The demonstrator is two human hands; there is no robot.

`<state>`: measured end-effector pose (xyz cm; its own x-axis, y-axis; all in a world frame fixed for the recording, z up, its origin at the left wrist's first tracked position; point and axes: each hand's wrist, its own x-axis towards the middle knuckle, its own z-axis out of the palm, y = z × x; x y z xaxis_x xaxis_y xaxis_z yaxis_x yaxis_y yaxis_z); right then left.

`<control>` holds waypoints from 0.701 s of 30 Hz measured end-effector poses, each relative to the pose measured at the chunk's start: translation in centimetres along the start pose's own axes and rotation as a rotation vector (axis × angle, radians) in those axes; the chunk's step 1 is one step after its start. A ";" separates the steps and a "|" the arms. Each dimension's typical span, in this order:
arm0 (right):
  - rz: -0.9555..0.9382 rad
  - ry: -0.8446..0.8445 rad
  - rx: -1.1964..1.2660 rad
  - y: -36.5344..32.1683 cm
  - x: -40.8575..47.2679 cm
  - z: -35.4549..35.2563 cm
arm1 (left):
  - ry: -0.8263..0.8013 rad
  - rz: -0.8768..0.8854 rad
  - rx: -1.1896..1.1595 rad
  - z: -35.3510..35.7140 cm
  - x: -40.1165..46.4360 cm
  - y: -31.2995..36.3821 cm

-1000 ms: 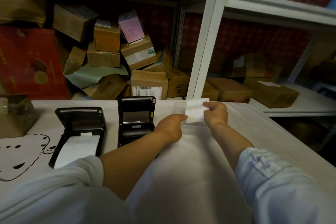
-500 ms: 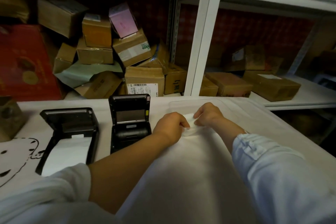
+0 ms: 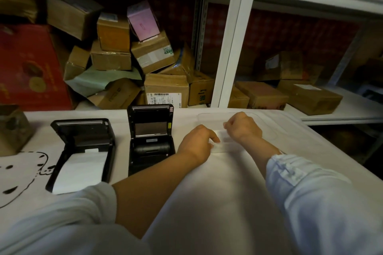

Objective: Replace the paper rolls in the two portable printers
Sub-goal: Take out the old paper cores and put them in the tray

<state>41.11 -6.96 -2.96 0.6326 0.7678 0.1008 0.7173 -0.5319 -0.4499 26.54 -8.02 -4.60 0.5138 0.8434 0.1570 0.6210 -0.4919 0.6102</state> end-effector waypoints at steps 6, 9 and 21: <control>-0.055 -0.083 -0.023 -2.1 -2.4 -1.4 | 0.021 0.007 0.010 -3.2 -2.1 0.3; -0.106 -0.034 0.022 -3.9 -4.4 -1.9 | 0.052 -0.021 0.006 -5.5 -3.6 -0.2; -0.356 -0.607 0.117 -14.0 -17.5 -0.8 | 0.092 -0.265 0.139 -16.4 -13.5 -9.3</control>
<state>20.23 -13.20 2.27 0.0671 0.9692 -0.2370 0.7924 -0.1961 -0.5776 4.14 -11.29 0.30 0.2709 0.9592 0.0804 0.8045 -0.2715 0.5282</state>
